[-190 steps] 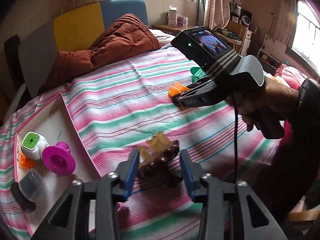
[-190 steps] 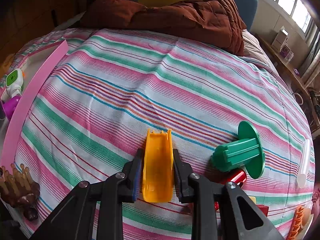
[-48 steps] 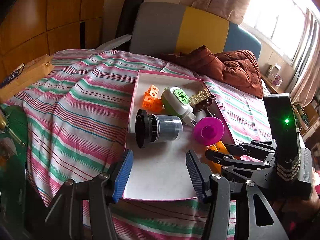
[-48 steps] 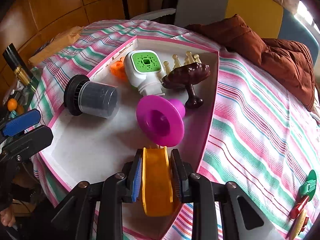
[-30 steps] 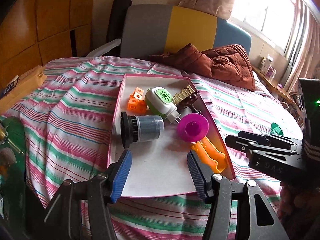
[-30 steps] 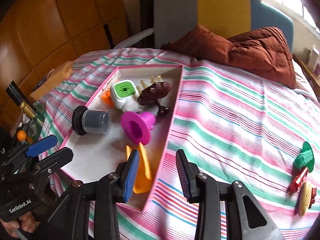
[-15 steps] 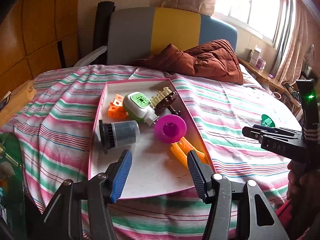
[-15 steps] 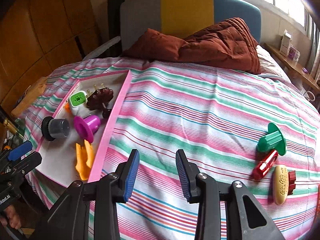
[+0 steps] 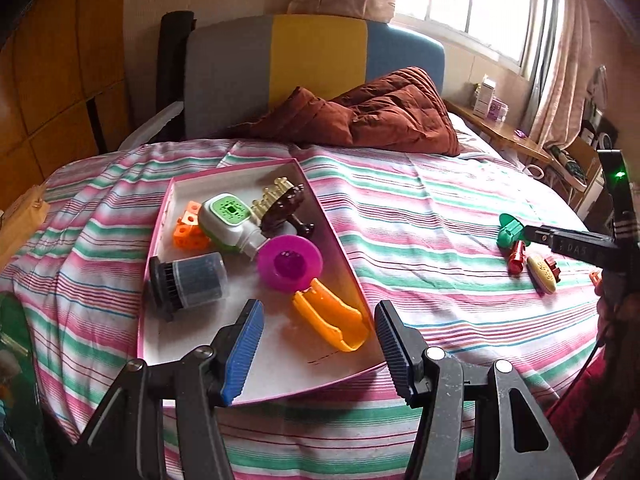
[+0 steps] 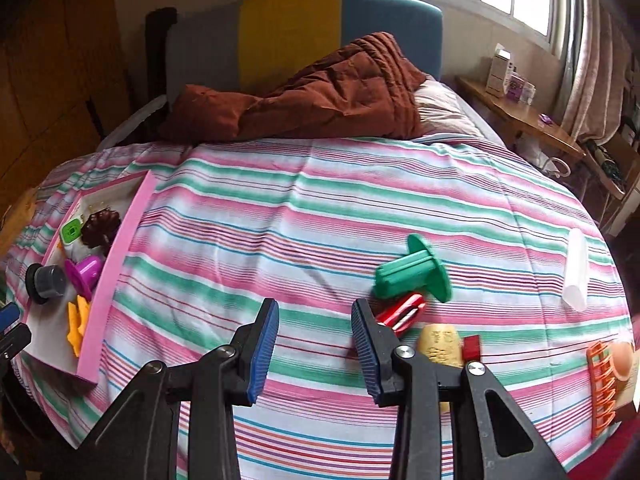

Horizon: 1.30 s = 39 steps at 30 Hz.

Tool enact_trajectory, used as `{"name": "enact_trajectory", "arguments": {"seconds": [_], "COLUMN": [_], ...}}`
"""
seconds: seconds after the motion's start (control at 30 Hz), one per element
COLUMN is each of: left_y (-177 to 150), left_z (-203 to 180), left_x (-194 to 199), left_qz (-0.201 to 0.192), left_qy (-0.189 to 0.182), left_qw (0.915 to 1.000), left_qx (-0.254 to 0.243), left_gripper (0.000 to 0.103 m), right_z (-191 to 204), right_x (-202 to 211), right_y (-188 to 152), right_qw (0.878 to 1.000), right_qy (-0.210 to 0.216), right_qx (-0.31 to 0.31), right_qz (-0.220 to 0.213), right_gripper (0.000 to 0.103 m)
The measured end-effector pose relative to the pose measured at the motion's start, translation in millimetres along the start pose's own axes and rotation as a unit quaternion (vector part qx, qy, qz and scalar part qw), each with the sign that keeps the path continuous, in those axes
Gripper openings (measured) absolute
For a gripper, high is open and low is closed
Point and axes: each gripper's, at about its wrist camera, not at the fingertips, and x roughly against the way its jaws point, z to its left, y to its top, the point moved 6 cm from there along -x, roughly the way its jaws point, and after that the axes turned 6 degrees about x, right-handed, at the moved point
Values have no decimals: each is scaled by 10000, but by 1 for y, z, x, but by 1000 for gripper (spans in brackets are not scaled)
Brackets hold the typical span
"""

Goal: Organize rigid objects
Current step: 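Move both tools toward the red cylinder and yellow oval block on the bedspread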

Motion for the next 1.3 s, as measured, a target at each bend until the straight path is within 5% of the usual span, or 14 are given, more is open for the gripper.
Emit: {"name": "enact_trajectory", "arguments": {"seconds": [0.17, 0.4, 0.8, 1.3], "left_y": [1, -3, -8, 1], "left_z": [-19, -56, -133, -241], "left_x": [-5, -21, -70, -118], "left_qz": [47, 230, 773, 1157], "left_qy": [-138, -369, -961, -1884], "left_qw": [9997, 9978, 9855, 9575], "left_qx": [-178, -505, -1162, -1855], "left_gripper": [58, 58, 58, 58], "right_z": [-67, -135, -143, -153], "right_x": [6, 15, 17, 9], "right_y": [-6, -25, -30, -36], "right_qw": [9943, 9558, 9437, 9319], "right_qy": [-350, -402, -198, -16], "right_qx": [-1000, -2889, -3263, -3605], "right_qz": [-113, -375, -495, -385], "right_gripper": [39, 40, 41, 41]}}
